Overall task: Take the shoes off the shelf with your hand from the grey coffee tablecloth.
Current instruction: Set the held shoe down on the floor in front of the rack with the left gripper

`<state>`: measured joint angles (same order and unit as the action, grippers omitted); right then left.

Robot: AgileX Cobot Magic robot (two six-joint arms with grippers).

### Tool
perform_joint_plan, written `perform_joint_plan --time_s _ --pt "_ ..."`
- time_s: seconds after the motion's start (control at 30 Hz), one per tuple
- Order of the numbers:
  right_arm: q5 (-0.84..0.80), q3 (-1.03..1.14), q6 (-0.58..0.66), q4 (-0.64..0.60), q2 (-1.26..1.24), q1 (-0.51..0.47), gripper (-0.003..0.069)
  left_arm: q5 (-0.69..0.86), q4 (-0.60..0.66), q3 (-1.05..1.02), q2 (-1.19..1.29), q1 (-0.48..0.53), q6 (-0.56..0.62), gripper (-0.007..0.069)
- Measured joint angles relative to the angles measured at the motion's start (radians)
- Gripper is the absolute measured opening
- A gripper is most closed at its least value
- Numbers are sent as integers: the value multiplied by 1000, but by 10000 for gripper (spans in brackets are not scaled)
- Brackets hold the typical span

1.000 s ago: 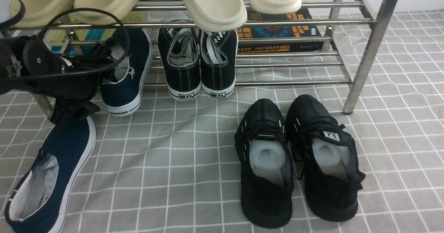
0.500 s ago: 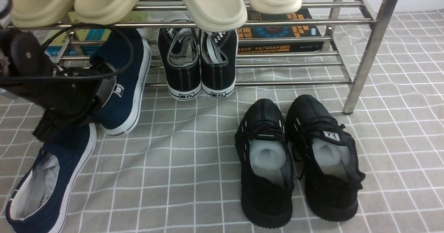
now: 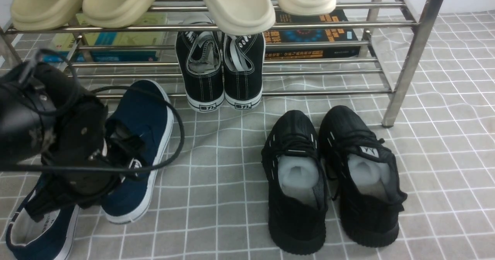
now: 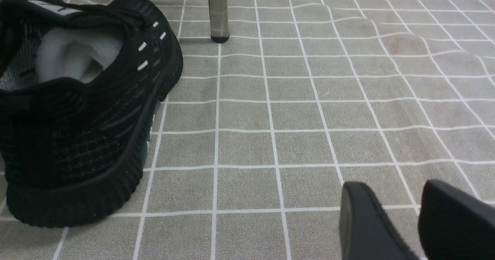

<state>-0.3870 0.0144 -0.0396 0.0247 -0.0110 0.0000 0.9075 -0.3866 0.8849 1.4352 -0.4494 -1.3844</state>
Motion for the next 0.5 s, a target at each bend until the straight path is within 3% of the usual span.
perform_joint_plan --time_s 0.23,0.5 --pt "0 0 0 0 0 0 239 27 -6 -18 0 -48 -39 43" --pt "0 0 0 0 0 0 239 137 70 -25 0 -66 13 43"
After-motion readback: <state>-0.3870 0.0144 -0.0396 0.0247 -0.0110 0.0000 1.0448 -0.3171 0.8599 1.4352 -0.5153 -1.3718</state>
